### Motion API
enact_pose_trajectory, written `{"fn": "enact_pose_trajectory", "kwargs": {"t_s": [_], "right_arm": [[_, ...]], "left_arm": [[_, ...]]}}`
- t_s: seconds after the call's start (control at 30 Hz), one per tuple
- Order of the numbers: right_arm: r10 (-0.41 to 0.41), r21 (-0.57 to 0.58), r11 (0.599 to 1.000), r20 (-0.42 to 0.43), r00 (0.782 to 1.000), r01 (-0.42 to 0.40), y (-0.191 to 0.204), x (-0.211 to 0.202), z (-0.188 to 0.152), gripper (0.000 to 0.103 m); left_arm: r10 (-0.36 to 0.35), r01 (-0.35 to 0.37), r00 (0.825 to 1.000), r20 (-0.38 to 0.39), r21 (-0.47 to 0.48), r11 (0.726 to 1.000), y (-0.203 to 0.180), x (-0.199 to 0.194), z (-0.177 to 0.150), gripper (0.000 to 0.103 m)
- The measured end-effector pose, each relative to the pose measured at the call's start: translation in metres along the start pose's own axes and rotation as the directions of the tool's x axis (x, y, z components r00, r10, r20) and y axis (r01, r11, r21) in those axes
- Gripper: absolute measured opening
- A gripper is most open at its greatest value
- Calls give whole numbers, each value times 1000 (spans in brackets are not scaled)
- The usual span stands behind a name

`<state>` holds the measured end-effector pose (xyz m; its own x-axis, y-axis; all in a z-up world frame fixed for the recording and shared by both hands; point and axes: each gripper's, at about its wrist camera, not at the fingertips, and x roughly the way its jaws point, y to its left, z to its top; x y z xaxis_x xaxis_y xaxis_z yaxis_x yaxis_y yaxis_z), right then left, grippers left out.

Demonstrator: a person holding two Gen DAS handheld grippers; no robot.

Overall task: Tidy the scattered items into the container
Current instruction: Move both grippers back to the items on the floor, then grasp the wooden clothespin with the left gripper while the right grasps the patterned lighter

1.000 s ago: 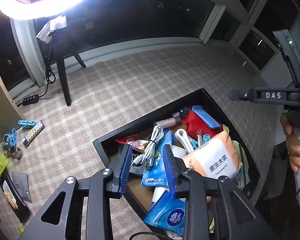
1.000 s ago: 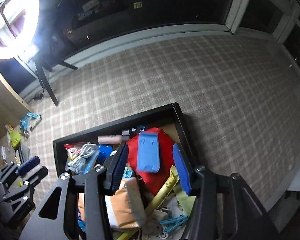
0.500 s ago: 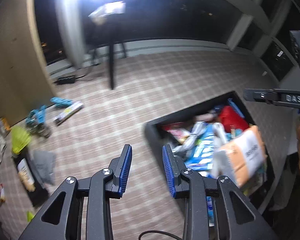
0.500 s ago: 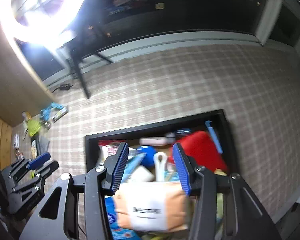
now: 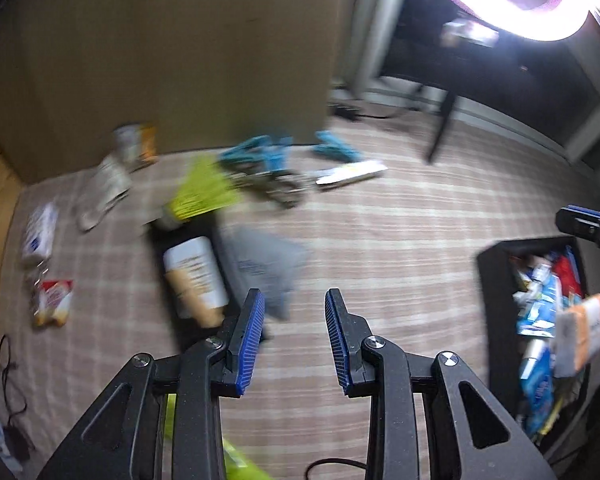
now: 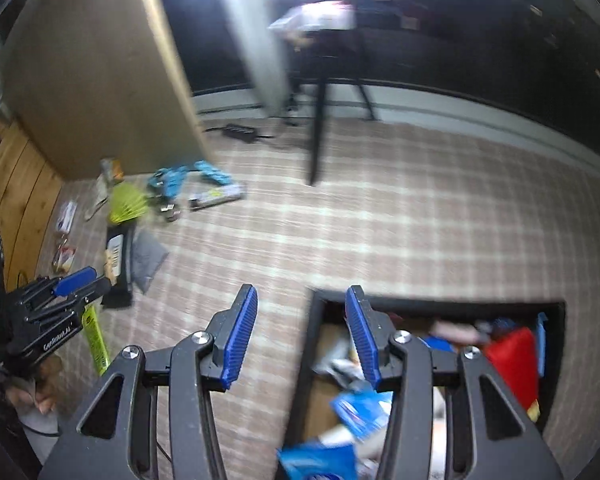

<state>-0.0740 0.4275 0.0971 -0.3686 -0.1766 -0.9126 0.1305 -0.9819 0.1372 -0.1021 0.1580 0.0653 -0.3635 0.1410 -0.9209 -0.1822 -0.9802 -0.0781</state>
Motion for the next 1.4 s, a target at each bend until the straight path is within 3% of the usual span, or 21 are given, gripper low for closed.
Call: {"fn": "enact_pose_trajectory", "kwargs": {"t_s": [0.2,0.47,0.77,1.17,1.4], "right_arm": [[27,-178,983,-36,999,-33,60,43,35,45],[28,-333,940,-119,993,-66,112,123,78,45],[52,-348,931,-179,983,-112,109,176,109,45],[148,-297,927,-278,949,-231,101,193,107,45],[54,-442,883,-238,970,-158,123,195,98,45]], "left_arm": [[27,-30,999,-36,-97,995,41,14,-1,29],[3,-16,997,-81,-156,988,57,33,1,29],[-4,-17,994,-109,-195,981,62,47,8,29],[-13,-12,992,-122,-206,979,65,53,14,29],[21,-52,988,-156,-198,979,64,65,14,28]]}}
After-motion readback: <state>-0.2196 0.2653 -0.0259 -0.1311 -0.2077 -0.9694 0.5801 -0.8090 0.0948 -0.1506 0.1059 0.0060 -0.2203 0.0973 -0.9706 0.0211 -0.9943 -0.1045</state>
